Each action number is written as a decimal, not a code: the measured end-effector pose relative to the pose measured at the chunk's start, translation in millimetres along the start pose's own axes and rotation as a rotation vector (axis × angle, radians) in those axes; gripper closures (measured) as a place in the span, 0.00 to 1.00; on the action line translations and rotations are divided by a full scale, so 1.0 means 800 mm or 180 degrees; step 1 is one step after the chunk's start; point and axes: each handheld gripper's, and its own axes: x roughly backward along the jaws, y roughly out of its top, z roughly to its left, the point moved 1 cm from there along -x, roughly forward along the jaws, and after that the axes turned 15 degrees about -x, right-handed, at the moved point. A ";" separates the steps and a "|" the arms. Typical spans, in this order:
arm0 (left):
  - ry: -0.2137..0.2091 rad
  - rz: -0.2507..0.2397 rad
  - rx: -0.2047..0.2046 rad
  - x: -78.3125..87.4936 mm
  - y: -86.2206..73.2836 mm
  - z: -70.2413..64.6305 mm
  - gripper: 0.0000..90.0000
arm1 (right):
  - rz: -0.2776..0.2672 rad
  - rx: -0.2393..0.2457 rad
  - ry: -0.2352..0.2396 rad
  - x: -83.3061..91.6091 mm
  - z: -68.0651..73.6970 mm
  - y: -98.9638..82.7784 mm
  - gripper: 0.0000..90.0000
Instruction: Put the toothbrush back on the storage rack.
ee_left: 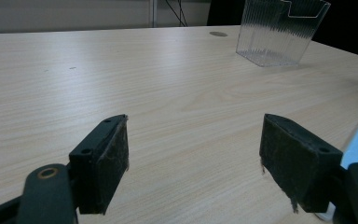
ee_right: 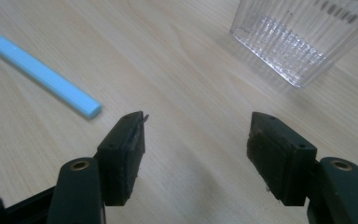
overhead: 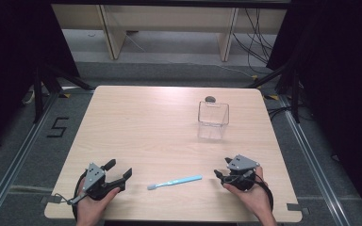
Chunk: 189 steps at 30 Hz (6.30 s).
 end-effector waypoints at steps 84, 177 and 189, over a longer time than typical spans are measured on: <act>-0.0518 0.0320 -0.0299 -0.008 0.011 -0.008 0.27 | 0.2410 0.2329 0.0901 -0.093 0.110 0.112 0.63; -0.0586 0.0141 -0.0256 -0.011 0.015 -0.014 0.27 | 0.0761 0.0905 0.1209 -0.045 0.072 0.104 0.88; -0.0547 0.0071 -0.0244 -0.011 0.016 -0.012 0.27 | 0.0292 0.0562 0.1337 -0.041 0.071 0.073 0.88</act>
